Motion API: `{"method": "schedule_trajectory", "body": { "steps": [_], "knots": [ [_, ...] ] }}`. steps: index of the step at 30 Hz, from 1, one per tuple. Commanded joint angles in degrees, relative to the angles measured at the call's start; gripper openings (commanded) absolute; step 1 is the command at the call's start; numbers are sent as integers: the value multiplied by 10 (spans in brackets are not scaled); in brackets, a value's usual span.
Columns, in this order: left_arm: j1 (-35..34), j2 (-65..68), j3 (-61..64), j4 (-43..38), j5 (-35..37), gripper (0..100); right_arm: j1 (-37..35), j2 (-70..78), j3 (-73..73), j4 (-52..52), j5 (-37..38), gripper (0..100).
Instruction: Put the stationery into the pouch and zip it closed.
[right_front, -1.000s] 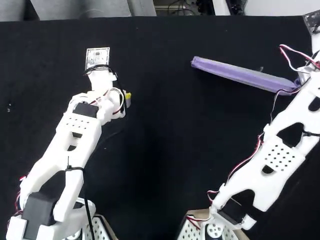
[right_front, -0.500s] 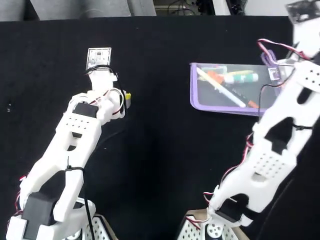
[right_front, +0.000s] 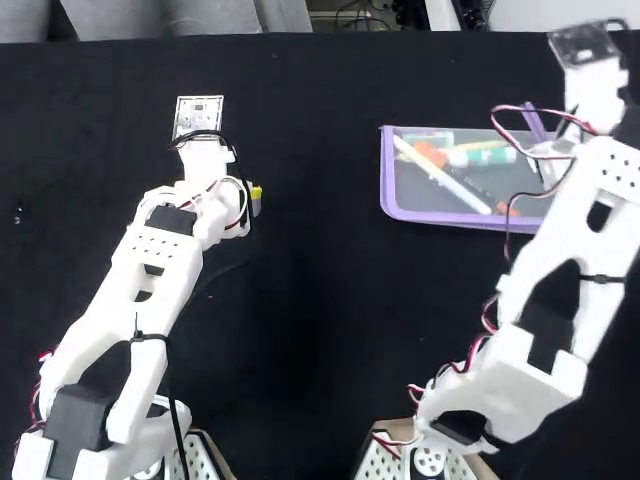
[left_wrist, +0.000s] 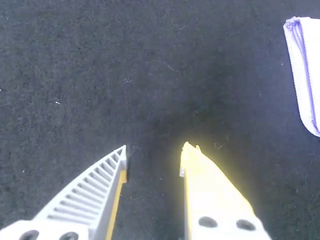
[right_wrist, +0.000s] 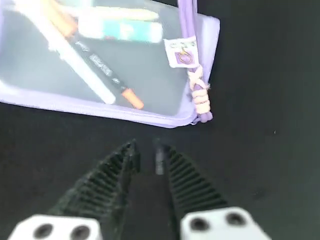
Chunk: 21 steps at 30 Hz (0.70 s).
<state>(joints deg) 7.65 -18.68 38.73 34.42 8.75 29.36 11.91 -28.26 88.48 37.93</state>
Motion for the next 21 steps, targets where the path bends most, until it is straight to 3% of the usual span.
{"method": "schedule_trajectory", "body": {
  "steps": [1, 6, 14, 21],
  "knots": [
    [3, -25, 1, -10, -6, 182, 35, 34, 22, -62, 19, 194],
    [4, -25, 2, -10, -6, 182, 59, 116, 20, -112, 83, 225],
    [4, -25, 2, -11, -6, 182, 84, 222, -5, -205, 118, 225],
    [4, -25, 2, -11, -6, 182, 81, 315, -109, -211, 135, 202]
  ]
}}
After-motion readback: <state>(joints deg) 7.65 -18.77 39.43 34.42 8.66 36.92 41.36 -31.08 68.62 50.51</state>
